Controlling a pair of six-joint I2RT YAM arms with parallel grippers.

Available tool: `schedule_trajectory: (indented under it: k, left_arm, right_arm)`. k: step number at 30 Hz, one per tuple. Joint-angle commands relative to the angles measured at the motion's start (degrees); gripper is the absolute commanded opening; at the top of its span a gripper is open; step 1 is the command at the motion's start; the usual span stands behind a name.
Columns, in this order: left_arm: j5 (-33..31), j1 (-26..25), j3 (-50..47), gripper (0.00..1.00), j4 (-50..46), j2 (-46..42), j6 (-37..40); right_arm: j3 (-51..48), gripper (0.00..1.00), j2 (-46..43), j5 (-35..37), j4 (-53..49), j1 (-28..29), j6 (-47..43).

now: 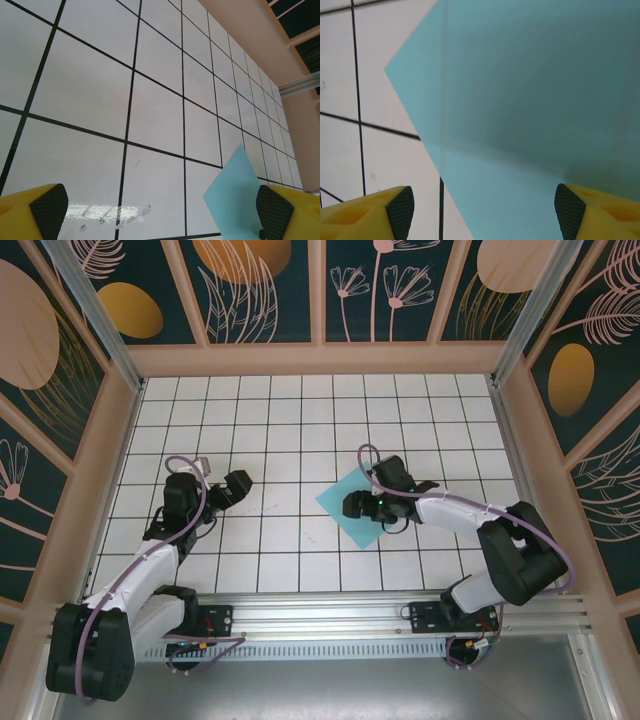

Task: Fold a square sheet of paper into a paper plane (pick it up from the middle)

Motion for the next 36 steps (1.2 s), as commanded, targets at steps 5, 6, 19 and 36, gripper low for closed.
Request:
schedule_trajectory:
  k: [5, 6, 19, 36]
  left_arm:
    - [-0.49, -0.87, 1.33, 0.99, -2.75, -1.64, -1.18]
    - [-0.53, -0.84, 1.63, 0.98, -3.40, -1.86, -1.06]
    - [-1.24, -0.81, 1.29, 0.99, -5.89, -3.20, -0.53]
    - [2.93, -2.63, 1.48, 0.99, -1.36, 1.87, -1.12]
  right_arm:
    - [-4.08, 0.76, -0.32, -2.17, 3.27, 2.49, 3.88]
    - [-4.53, 0.76, -0.03, -2.82, 4.42, 2.62, 4.39]
    - [-0.67, 0.69, 6.78, -0.91, 16.49, 8.21, 25.02]
    - [15.22, 0.67, 17.19, -3.44, 4.24, -4.90, 1.39]
